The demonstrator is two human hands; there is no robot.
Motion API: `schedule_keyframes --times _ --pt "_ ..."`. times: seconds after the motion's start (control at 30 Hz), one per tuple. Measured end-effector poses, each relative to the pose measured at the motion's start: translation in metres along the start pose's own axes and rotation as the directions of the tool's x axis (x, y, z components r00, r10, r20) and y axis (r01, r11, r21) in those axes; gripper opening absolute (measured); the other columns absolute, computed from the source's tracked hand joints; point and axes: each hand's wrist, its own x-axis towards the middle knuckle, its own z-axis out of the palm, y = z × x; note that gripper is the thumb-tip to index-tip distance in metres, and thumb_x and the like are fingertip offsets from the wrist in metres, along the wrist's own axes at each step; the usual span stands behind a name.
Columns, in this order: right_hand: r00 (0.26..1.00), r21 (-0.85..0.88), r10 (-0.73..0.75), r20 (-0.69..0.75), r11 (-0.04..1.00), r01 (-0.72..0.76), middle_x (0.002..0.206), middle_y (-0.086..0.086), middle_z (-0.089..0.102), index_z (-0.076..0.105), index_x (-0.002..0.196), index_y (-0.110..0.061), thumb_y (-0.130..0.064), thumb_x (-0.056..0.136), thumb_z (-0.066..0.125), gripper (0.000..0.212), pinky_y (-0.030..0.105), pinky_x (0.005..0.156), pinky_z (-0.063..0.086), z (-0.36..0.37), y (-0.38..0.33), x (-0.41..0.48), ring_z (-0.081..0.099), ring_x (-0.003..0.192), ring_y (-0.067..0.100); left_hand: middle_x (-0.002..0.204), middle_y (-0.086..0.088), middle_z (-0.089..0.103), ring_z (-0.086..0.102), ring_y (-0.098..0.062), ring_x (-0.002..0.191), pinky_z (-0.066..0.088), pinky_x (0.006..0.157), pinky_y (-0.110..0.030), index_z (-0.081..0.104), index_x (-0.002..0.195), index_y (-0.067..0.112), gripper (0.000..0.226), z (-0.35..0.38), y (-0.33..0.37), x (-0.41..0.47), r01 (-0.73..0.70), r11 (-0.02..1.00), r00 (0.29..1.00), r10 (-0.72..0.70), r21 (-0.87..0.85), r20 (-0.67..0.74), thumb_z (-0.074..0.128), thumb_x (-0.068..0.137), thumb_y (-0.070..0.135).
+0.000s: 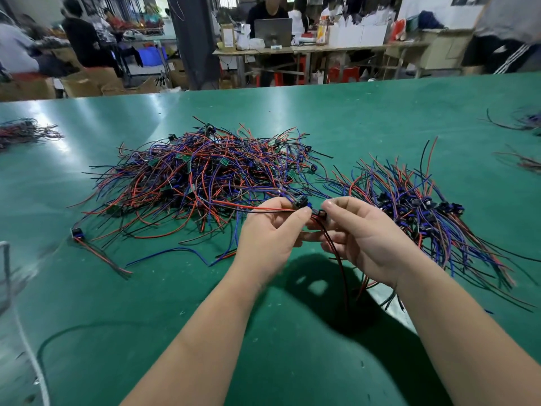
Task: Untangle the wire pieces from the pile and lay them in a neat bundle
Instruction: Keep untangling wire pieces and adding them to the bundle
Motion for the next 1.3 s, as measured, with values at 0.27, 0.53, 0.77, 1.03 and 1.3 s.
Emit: schedule_keyframes --times 0.27,0.53,0.77,1.03,1.3 --pt "0.947 0.129 -0.181 -0.264 0.967 0.221 0.081 0.009 0.065 0.057 0.084 -0.013 0.007 0.082 0.059 0.02 0.017 0.053 0.049 -0.011 -0.013 0.002 0.066 0.06 0.013 0.063 0.003 0.07 0.064 -0.008 0.054 0.045 0.056 -0.021 0.059 0.073 0.019 0.019 -0.011 0.006 0.009 0.266 0.87 0.939 -0.33 -0.415 -0.091 0.054 0.091 0.023" --pt "0.943 0.564 -0.255 -0.213 0.756 0.332 0.082 0.002 0.07 0.059 0.091 -0.013 -0.009 0.073 0.06 0.018 0.013 0.061 0.047 -0.025 -0.031 -0.005 0.058 0.061 0.006 0.072 0.001 0.071 0.066 -0.013 0.076 0.048 0.069 -0.028 0.068 0.093 0.017 0.06 -0.023 -0.016 0.01 0.222 0.737 0.957 -0.037 0.639 -0.289 0.039 0.085 0.069" --pt "0.964 0.603 -0.212 -0.163 0.752 0.267 0.089 0.005 0.073 0.061 0.092 -0.01 -0.01 0.074 0.058 0.018 0.013 0.06 0.048 -0.022 -0.027 -0.006 0.06 0.061 0.006 0.115 -0.001 0.049 0.042 -0.026 0.104 0.031 0.088 -0.037 0.06 0.118 0.032 0.036 -0.02 -0.009 0.003 0.032 0.486 0.836 0.466 0.873 -0.29 0.059 0.084 0.045" --pt "0.992 0.457 -0.121 0.032 0.884 0.093 0.087 0.008 0.069 0.074 0.088 -0.005 -0.01 0.073 0.057 0.023 0.012 0.065 0.051 -0.014 -0.018 -0.004 0.06 0.065 0.008 0.09 0.0 0.075 0.067 -0.006 0.082 0.056 0.078 -0.04 0.077 0.095 0.014 0.03 0.001 -0.009 -0.004 -0.237 0.935 0.972 0.228 0.264 0.064 0.057 0.087 0.035" --pt "0.984 -0.089 0.069 0.162 0.995 -0.055 0.071 0.008 0.06 0.077 0.086 -0.005 -0.004 0.067 0.063 0.024 0.018 0.052 0.045 -0.005 -0.006 -0.008 0.059 0.058 0.016 0.058 -0.02 0.057 0.043 -0.021 0.051 0.039 0.051 -0.039 0.075 0.071 0.021 0.025 -0.006 -0.01 0.004 -0.261 0.937 0.953 0.288 0.232 -0.09 0.064 0.087 0.037"
